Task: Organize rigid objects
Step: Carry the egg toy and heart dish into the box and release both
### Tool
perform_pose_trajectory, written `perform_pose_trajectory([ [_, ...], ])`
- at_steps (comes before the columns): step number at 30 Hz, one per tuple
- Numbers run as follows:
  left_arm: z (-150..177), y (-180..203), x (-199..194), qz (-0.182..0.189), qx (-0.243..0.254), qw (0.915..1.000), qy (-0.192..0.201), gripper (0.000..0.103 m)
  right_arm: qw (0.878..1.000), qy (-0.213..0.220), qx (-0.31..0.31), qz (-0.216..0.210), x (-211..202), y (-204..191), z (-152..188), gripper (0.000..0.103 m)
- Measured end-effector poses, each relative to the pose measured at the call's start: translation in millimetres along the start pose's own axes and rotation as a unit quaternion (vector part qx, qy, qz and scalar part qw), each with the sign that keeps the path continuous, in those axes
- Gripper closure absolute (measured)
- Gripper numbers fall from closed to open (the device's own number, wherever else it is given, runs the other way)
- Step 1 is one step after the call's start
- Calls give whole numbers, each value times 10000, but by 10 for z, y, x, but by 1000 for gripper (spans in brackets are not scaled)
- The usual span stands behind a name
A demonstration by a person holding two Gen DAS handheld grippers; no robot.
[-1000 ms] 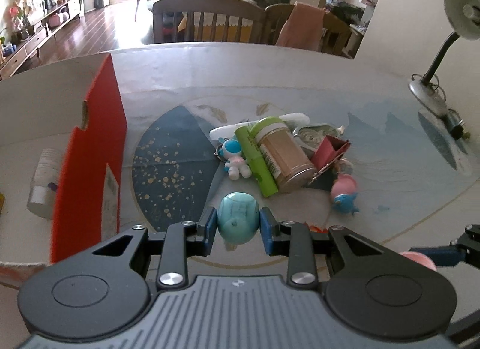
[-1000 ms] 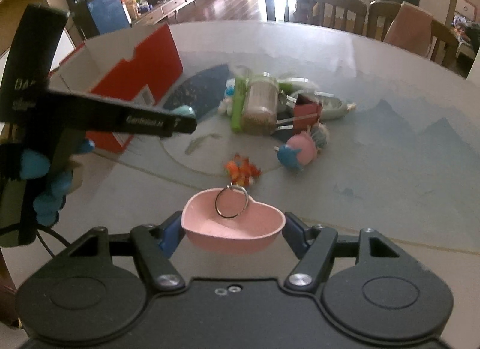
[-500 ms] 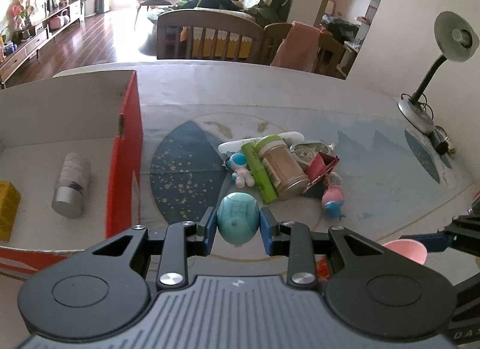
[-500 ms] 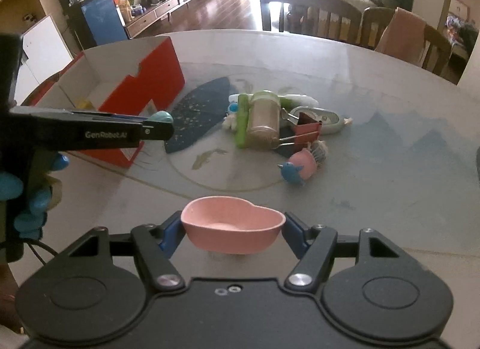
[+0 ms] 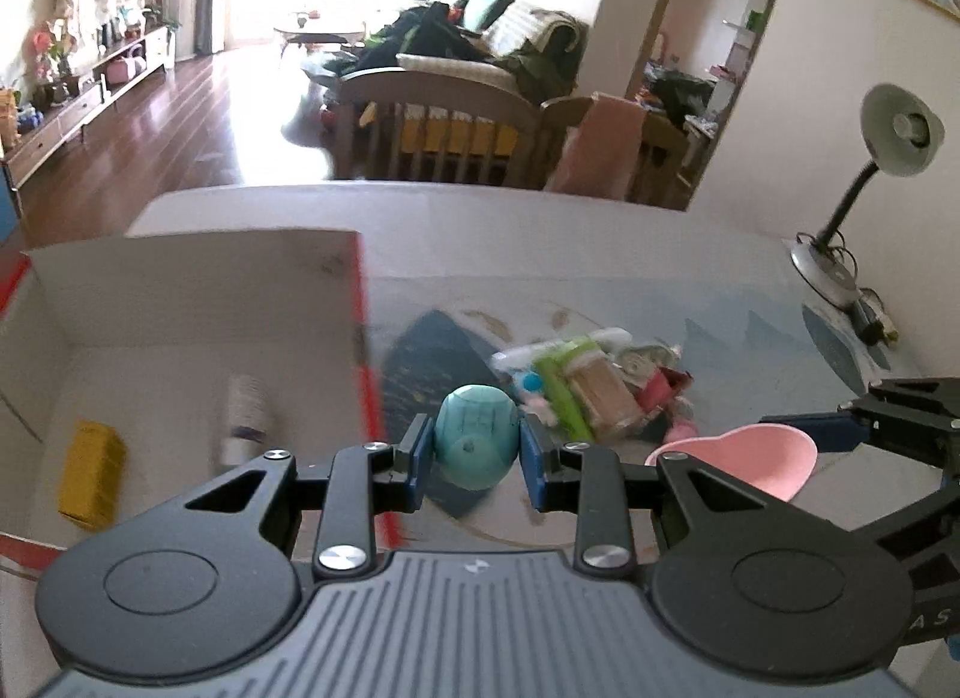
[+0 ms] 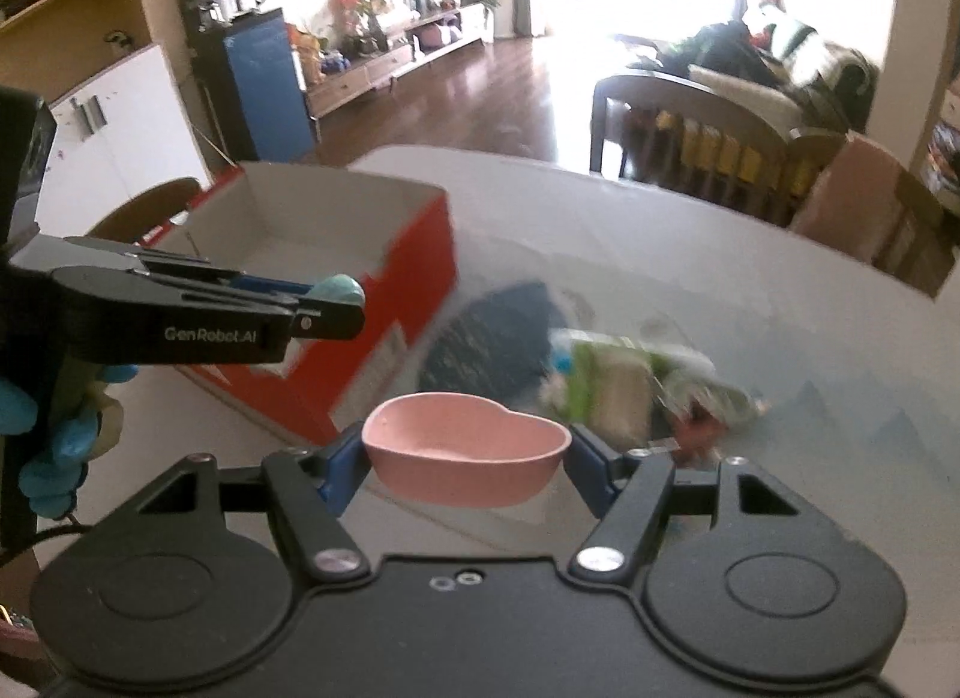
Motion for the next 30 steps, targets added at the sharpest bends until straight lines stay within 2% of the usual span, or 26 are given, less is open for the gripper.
perform_pose_trajectory([
  [9,-109,-757,-283,-348,-146,9993,51,73,9991,207,-366,-37,198,-595,-485,34],
  [15,-147,-1272,-352,-526,-194,9984,-31,73,9988,189,-459,6,439,-902,-739,34],
  [24,-214,-1827,-202,-562,-239,9977,-301,73,9982,80,-594,79,790,-1194,-966,34],
  [30,-298,-2034,55,-721,-139,9960,-518,73,9981,-52,-608,-69,1098,-1362,-1097,34],
])
Point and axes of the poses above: each gripper's, at about its wrist camera, not at the fingertips, and x roughly the way its jaws point, y to its right, z to its underside, the point moved 7 cm from there along x, roughly the way its jaws point, and after that the axes turned 13 degrees about -y, right-handed, at the moved point
